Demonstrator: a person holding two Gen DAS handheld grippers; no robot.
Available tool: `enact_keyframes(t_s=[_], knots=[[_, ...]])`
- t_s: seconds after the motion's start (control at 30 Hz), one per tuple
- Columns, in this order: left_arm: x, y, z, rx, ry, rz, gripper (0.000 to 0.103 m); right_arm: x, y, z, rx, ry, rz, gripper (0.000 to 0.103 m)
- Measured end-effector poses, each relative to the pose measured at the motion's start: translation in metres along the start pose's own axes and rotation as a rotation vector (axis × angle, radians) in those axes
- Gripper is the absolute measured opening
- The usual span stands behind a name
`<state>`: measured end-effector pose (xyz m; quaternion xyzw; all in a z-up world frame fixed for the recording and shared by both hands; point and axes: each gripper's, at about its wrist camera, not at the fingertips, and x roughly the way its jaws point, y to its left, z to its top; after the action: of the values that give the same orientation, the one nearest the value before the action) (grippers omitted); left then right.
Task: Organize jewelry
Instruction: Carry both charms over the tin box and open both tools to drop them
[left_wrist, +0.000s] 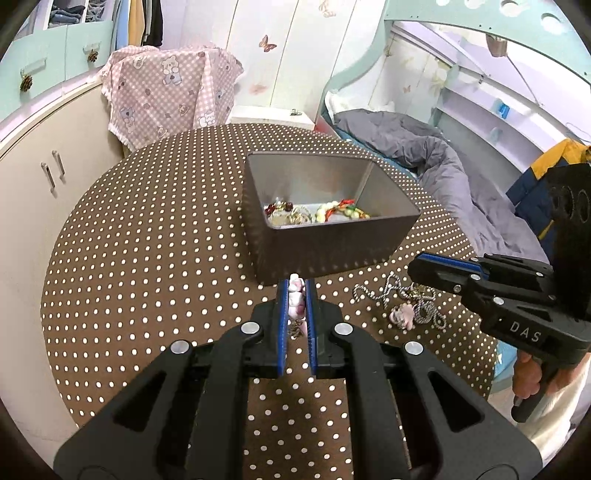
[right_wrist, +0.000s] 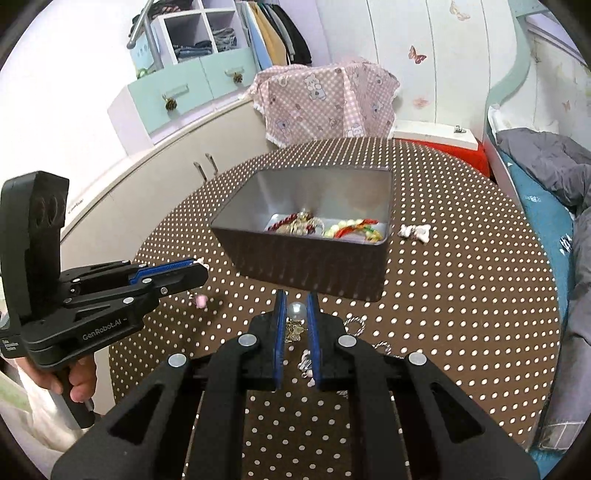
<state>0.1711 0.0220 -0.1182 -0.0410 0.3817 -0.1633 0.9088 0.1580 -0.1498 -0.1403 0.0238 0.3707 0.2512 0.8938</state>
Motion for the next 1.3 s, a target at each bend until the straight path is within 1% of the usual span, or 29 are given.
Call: enact_keyframes(t_s=[0.13, 0.3, 0.43, 0.7, 0.93, 1.0, 1.07, 1.1, 1.17, 1.2, 1.23, 1.3], knots=[[-0.003, -0.001, 0.008, 0.009, -0.022, -0.006, 0.009, -0.007, -0.003, 0.007, 0.004, -0.027, 0.006, 0.010], [-0.007, -0.002, 0.021, 0.011, -0.056, -0.019, 0.009, -0.016, -0.014, 0.022, 0.034, -0.070, 0.040, 0.010], [-0.009, -0.003, 0.031, 0.015, -0.078, -0.028, 0.009, -0.018, -0.020, 0.031, 0.045, -0.089, 0.044, 0.010], [-0.004, -0.004, 0.046, 0.027, -0.097, -0.038, 0.009, -0.015, -0.027, 0.050, 0.034, -0.108, 0.018, 0.010], [0.004, -0.005, 0.054, 0.034, -0.101, -0.034, 0.009, -0.005, -0.033, 0.057, 0.032, -0.097, -0.011, 0.010], [0.004, -0.005, 0.055, 0.034, -0.117, -0.022, 0.010, -0.002, -0.033, 0.058, 0.025, -0.093, -0.036, 0.013], [0.004, -0.005, 0.056, 0.037, -0.116, -0.012, 0.010, -0.001, -0.034, 0.059, 0.024, -0.088, -0.032, 0.013], [0.005, -0.004, 0.056, 0.038, -0.113, -0.014, 0.010, -0.001, -0.035, 0.058, 0.023, -0.087, -0.038, 0.014], [0.007, -0.002, 0.056, 0.039, -0.100, -0.008, 0.010, -0.001, -0.037, 0.058, 0.030, -0.086, -0.053, 0.025], [0.008, -0.001, 0.057, 0.039, -0.091, -0.003, 0.010, 0.000, -0.037, 0.058, 0.034, -0.085, -0.057, 0.035], [0.010, 0.001, 0.056, 0.034, -0.081, 0.003, 0.010, -0.001, -0.038, 0.058, 0.038, -0.088, -0.065, 0.043], [0.010, 0.005, 0.055, 0.018, -0.072, 0.009, 0.010, -0.002, -0.038, 0.057, 0.037, -0.094, -0.079, 0.046]])
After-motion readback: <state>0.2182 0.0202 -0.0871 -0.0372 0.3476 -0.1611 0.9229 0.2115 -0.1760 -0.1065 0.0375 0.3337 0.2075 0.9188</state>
